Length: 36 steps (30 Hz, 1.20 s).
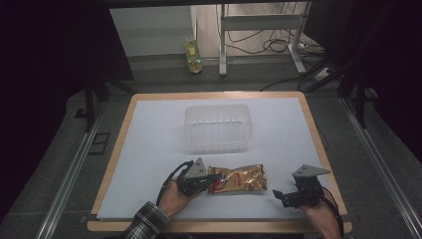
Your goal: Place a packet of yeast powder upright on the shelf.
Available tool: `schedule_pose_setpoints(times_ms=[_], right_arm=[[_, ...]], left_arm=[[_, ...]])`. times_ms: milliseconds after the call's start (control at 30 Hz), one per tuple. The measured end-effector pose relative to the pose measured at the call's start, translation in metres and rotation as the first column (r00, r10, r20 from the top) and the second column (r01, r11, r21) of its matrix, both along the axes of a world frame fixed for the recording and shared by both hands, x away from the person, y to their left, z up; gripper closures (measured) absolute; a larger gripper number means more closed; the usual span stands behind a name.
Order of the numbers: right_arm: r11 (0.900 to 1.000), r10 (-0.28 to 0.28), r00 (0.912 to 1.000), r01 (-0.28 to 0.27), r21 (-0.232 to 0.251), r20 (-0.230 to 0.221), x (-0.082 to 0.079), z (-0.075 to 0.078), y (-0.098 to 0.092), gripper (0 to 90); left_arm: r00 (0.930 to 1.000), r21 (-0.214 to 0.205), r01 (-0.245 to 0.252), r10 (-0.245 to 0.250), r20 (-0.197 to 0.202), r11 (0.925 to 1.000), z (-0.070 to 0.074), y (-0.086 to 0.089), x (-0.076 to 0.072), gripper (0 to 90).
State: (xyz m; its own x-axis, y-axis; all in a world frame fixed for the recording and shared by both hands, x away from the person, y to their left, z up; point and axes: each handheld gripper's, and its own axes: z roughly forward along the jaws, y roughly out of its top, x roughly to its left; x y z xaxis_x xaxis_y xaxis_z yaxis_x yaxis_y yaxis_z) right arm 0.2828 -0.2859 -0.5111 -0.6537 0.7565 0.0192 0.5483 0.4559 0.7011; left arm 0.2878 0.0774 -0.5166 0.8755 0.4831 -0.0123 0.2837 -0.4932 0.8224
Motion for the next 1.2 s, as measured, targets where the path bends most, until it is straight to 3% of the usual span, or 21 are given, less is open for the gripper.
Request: schedule_pose_setpoints(times_ms=[300, 433, 533, 733, 1200], right_arm=[[1.0, 0.002, 1.0, -0.002, 0.002, -0.003, 0.0, 0.0, 0.0, 1.2], [1.0, 0.001, 1.0, -0.001, -0.001, -0.004, 0.0, 0.001, 0.0, 1.2], [1.0, 0.002, 1.0, -0.002, 0.002, -0.003, -0.001, 0.002, 0.0, 1.2], [1.0, 0.005, 1.0, -0.005, 0.002, -0.006, -0.001, 0.002, 0.0, 1.2], [0.9993, 0.013, 0.9992, -0.012, 0.035, -0.037, -0.002, 0.003, 0.001, 1.2]], left_arm=[[1.0, 0.045, 0.008, -0.008, -0.002, 0.999, -0.014, -0.015, 0.007, 89.7], [0.9997, 0.082, -0.016, 0.015, 0.019, 0.9965, -0.014, -0.013, 0.007, 89.8], [0.9997, 0.077, -0.026, 0.025, 0.005, 0.9967, -0.015, -0.008, 0.009, 89.9], [0.999, 0.1, -0.035, 0.032, 0.03, 0.9943, -0.016, -0.008, 0.005, 90.0], [0.9983, 0.125, -0.056, 0.054, 0.024, 0.9905, -0.019, 0.002, -0.001, 90.0]])
